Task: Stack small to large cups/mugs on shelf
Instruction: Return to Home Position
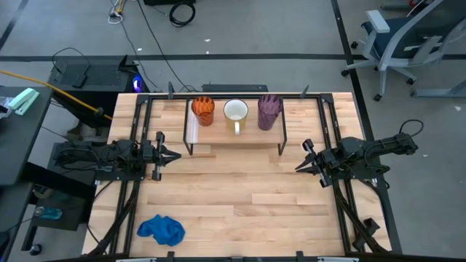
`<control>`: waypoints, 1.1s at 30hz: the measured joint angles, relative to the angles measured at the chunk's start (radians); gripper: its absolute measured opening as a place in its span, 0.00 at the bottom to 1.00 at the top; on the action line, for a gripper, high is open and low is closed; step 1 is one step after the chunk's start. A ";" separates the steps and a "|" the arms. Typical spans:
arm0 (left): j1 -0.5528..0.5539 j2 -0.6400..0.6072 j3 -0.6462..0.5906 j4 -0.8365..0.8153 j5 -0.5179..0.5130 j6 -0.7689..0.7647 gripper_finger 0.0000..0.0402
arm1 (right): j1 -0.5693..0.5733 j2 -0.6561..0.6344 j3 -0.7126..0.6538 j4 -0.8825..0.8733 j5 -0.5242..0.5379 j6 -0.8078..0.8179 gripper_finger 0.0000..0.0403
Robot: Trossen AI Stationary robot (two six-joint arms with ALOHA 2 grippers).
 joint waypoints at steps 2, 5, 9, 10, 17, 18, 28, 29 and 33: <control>0.000 0.000 0.000 0.000 0.000 0.000 0.09 | 0.000 0.000 0.000 0.000 0.000 0.000 0.10; 0.000 0.000 0.000 0.000 0.000 0.000 0.08 | 0.000 0.000 0.000 0.000 0.000 0.000 0.10; 0.000 0.000 0.000 0.000 0.000 0.000 0.06 | 0.000 0.000 0.000 0.000 0.000 0.000 0.10; 0.000 0.000 0.000 0.000 0.000 0.000 0.06 | 0.000 0.000 0.000 0.000 0.000 0.000 0.10; 0.000 0.000 0.000 0.000 0.000 0.000 0.07 | 0.000 0.000 0.000 0.000 0.000 0.000 0.10; 0.000 0.000 0.000 0.000 0.000 0.000 0.07 | 0.000 0.000 0.000 0.000 0.000 0.000 0.10; 0.000 0.000 0.000 0.000 0.000 0.000 0.08 | 0.000 0.000 0.000 0.000 0.000 0.000 0.10; 0.000 0.000 0.000 0.000 0.000 0.000 0.07 | 0.000 0.000 0.000 0.000 0.000 0.000 0.10; 0.000 0.000 0.000 0.000 0.000 0.000 0.06 | 0.000 0.000 0.000 0.000 0.000 0.000 0.10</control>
